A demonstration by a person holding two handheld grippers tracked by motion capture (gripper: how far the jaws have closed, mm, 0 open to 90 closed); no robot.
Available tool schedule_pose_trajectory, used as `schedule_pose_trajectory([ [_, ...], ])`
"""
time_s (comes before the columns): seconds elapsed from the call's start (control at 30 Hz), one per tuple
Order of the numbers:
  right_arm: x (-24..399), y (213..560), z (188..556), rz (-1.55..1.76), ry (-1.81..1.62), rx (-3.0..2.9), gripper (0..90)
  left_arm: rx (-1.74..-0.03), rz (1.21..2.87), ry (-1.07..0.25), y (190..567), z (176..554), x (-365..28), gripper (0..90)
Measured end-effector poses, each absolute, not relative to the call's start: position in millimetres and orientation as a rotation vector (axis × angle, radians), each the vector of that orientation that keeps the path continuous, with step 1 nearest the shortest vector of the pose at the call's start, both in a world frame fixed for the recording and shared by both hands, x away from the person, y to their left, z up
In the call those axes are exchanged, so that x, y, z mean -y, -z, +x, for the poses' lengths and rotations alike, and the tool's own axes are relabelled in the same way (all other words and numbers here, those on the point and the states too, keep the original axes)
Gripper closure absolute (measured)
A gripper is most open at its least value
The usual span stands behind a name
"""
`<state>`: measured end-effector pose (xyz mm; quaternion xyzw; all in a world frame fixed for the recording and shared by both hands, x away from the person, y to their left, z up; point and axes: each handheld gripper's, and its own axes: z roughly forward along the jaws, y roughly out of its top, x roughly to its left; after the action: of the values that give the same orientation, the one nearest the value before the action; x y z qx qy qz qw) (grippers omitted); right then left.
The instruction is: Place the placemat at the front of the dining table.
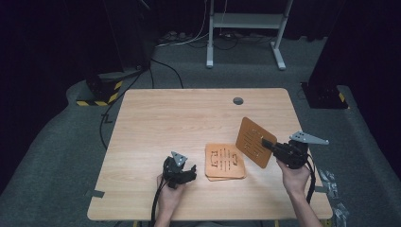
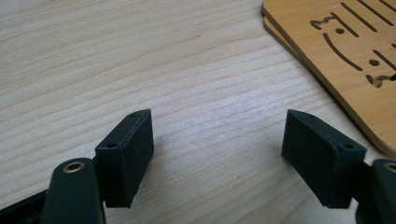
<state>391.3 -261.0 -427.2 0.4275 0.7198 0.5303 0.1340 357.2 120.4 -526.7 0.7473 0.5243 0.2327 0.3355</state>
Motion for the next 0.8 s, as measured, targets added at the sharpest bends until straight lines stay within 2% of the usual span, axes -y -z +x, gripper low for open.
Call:
schedule_pose_trajectory([
  [0.8, 277.9, 430.8, 413.1, 1.307, -1.495, -2.006, 86.3, -1.375, 1.939, -0.604, 526.9, 357.0, -119.8, 24.9],
])
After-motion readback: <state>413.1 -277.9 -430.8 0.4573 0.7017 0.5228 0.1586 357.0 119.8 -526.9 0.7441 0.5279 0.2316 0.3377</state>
